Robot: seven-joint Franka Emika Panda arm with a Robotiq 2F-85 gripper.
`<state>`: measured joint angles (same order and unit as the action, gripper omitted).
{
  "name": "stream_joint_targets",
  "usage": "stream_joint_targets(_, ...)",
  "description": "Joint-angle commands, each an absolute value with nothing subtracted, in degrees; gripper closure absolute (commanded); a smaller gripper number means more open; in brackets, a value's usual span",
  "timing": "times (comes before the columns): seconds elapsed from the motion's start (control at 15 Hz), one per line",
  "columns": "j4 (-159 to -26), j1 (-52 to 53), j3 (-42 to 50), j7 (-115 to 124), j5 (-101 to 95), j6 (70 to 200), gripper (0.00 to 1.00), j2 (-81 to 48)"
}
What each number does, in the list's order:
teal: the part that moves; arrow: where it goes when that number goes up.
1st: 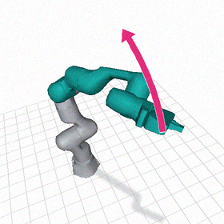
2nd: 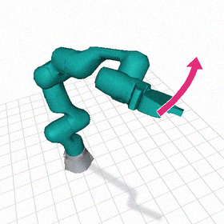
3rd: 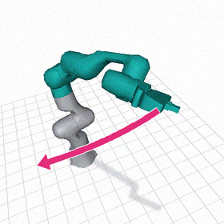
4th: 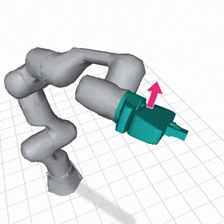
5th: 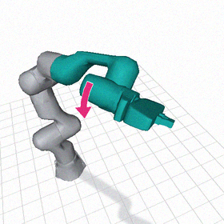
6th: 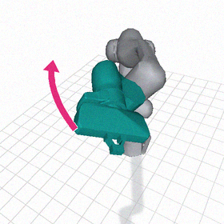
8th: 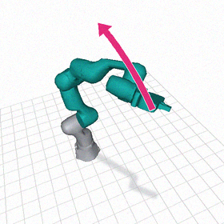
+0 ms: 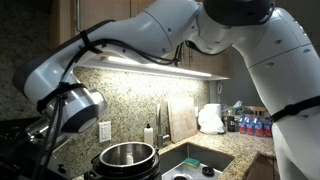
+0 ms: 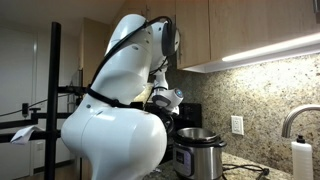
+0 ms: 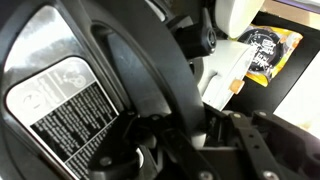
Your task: Cover the cooker with the lid
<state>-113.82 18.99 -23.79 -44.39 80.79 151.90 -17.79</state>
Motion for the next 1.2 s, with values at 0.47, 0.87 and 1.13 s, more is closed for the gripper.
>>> stream_joint_targets(0.47, -117.03, 22.04, -19.5, -29.49, 67.87, 148.68, 0.99, -12.52)
stream_joint_targets(0.87, -114.42, 20.64, -20.36, -35.21, 70.77, 148.79, 0.97, -19.0)
stream_joint_targets(1.13, -114.37, 20.62, -20.3, -35.21, 70.76, 148.79, 0.97, -19.12)
